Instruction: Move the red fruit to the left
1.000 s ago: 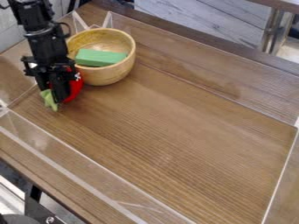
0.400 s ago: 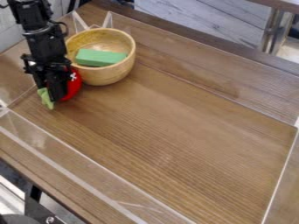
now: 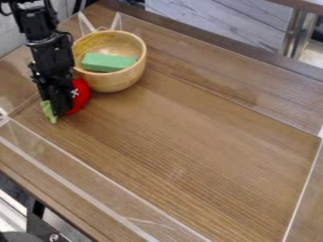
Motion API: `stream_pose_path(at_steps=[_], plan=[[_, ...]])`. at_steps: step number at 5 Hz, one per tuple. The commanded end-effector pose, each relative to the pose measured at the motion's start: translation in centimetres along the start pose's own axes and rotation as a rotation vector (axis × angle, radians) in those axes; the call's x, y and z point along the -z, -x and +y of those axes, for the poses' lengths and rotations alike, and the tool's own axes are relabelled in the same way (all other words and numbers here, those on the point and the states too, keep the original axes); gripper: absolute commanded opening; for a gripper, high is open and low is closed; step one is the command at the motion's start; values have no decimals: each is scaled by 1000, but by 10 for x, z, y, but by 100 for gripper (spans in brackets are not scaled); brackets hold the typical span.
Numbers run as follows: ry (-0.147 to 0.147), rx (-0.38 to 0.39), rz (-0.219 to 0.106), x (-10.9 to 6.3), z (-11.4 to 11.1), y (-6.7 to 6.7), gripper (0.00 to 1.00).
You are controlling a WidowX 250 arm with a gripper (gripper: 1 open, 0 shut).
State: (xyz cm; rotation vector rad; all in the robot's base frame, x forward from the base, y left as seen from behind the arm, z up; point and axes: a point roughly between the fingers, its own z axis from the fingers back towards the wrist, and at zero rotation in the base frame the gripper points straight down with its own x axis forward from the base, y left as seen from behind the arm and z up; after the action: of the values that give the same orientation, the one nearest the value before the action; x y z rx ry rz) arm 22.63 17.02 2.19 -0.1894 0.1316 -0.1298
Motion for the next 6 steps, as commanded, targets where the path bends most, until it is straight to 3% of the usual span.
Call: stream_pose_path(at_steps=[1, 2, 4, 6], plan=[[4, -27, -19, -17, -2, 0, 100], [11, -25, -30, -27, 0, -1, 100], [4, -20, -102, -65, -2, -4, 100], [34, -115, -158, -76, -24, -5, 100]])
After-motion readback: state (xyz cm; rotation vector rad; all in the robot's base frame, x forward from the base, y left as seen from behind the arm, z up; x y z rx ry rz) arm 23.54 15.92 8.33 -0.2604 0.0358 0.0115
